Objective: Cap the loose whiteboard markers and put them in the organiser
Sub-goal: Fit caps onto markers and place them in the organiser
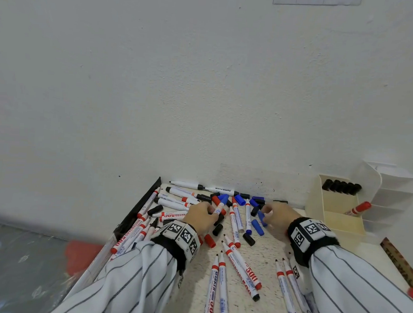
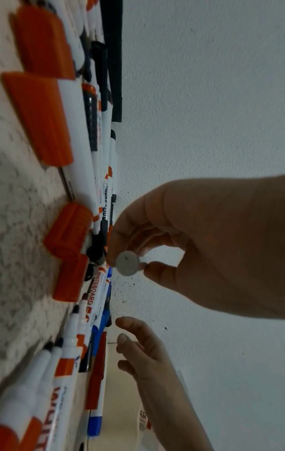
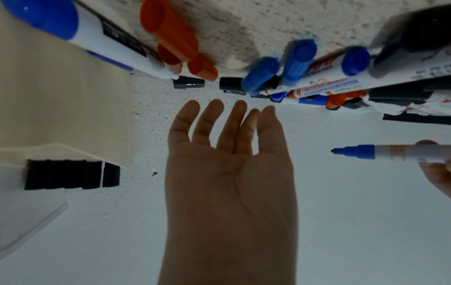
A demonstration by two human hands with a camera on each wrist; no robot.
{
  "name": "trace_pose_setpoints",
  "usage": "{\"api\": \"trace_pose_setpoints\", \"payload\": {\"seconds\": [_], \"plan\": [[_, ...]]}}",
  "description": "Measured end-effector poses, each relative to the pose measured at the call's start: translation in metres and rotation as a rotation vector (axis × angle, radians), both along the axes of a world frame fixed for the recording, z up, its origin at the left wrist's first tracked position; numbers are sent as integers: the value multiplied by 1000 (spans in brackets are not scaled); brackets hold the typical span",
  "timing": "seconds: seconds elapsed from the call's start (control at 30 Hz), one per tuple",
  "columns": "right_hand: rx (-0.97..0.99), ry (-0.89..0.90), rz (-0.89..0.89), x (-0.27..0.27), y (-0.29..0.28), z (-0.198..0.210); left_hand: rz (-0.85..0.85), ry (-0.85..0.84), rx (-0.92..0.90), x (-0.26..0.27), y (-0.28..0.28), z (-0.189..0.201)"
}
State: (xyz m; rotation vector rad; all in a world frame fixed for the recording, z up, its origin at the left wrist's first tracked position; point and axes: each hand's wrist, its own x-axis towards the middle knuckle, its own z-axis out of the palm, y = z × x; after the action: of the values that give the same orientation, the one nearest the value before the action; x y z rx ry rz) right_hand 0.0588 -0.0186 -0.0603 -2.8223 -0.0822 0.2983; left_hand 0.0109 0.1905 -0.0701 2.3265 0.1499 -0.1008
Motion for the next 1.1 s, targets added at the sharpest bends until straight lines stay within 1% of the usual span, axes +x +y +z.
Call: {"api": "trace_pose_setpoints", "payload": {"seconds": [0.07,0.1,0.23,0.3,0.37,0.43,0.57,0.63,0.7,0.77,0.9,1.1], "plan": [[23,2,26,0,-2,5,1,-3,-9,-1,-1,0],[12,35,48,-1,-3,6,-2,-7,-9,-1,-1,-1],[-142,255,113,-11,-2,2,-14,-4,1,-3,-3,-2],[-166,285,116,-13,-1,0,-17,-13,15,-3,-4,-2],[-168,240,112,-14,0,0,-16,-21,28,-2,-5,-3],[-144,159,80,-15,-1,0,-18,-11,29,-2,-6,-5],[35,-26,23,-6,-5,2,-25,-18,46,-1,-7,-6],[154,-117,-9,-2,-8,6,-51,-23,75,-1,-8,-5],[284,-199,-4,-4,-8,14,-77,-22,91,-2,-10,-6],[369,-214,52,-8,-5,21,-95,-15,79,-3,-12,-7],[370,-215,184,-13,-1,27,-127,-28,50,-8,-17,-6],[376,-192,251,-21,2,23,-178,-102,44,-16,-24,-2]]}}
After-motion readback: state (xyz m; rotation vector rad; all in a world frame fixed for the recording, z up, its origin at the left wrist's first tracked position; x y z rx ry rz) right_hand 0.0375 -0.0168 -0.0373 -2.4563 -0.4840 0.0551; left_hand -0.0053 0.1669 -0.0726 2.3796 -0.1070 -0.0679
